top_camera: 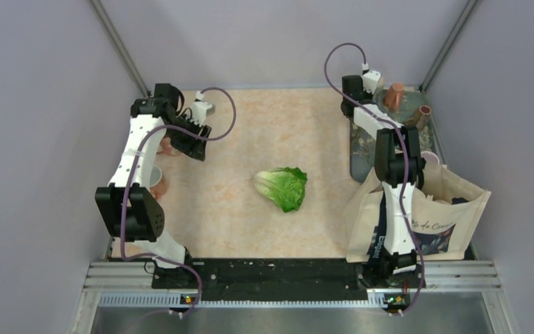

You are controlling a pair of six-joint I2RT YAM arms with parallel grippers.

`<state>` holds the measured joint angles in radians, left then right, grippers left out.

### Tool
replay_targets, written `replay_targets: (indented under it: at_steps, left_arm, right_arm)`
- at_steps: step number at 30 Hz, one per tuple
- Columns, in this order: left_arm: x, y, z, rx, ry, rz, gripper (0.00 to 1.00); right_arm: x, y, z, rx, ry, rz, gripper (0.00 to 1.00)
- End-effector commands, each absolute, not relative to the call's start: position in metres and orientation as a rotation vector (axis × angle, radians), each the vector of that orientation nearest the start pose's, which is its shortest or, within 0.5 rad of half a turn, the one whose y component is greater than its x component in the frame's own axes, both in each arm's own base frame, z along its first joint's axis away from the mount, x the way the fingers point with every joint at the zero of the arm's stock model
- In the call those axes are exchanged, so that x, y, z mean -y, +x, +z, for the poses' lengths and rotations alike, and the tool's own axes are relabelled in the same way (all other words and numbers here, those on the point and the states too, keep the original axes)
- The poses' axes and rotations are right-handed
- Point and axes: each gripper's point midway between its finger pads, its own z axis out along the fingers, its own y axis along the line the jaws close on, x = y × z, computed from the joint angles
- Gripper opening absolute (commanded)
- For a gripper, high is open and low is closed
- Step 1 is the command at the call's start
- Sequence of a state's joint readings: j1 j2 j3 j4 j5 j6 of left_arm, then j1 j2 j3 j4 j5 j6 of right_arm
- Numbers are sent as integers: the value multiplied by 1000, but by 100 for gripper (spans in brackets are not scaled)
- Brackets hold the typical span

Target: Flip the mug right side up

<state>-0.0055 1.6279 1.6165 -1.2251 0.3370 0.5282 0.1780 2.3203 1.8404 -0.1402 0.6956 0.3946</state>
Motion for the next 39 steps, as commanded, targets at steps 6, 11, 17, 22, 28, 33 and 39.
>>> replay_targets:
  at_steps: [6, 11, 17, 22, 28, 33, 39]
  left_arm:
    - [59, 335, 209, -2519, 814, -400, 59]
    - [72, 346, 216, -2465, 778, -476, 61]
    - [101, 365, 224, -2397, 656, -630, 61]
    - [144, 381, 234, -2293, 570, -865, 61]
    - [201, 405, 253, -2165, 442, -1171, 67]
    - [241, 412, 268, -2106, 449, -1339, 71]
    - [266, 415, 295, -2036, 424, -1491, 73]
  right_arm:
    - [-8, 604, 162, -1870, 538, -254, 0]
    - [-24, 580, 220, -1754, 480, -74, 0]
    - [-36, 543, 220, -1768, 470, 69, 0]
    - [-45, 523, 236, -1727, 483, 180, 0]
    - [-89, 505, 279, -1664, 417, 439, 0]
    - [-153, 473, 327, -1576, 272, 655, 0]
    - [-206, 437, 370, -1443, 242, 916, 0]
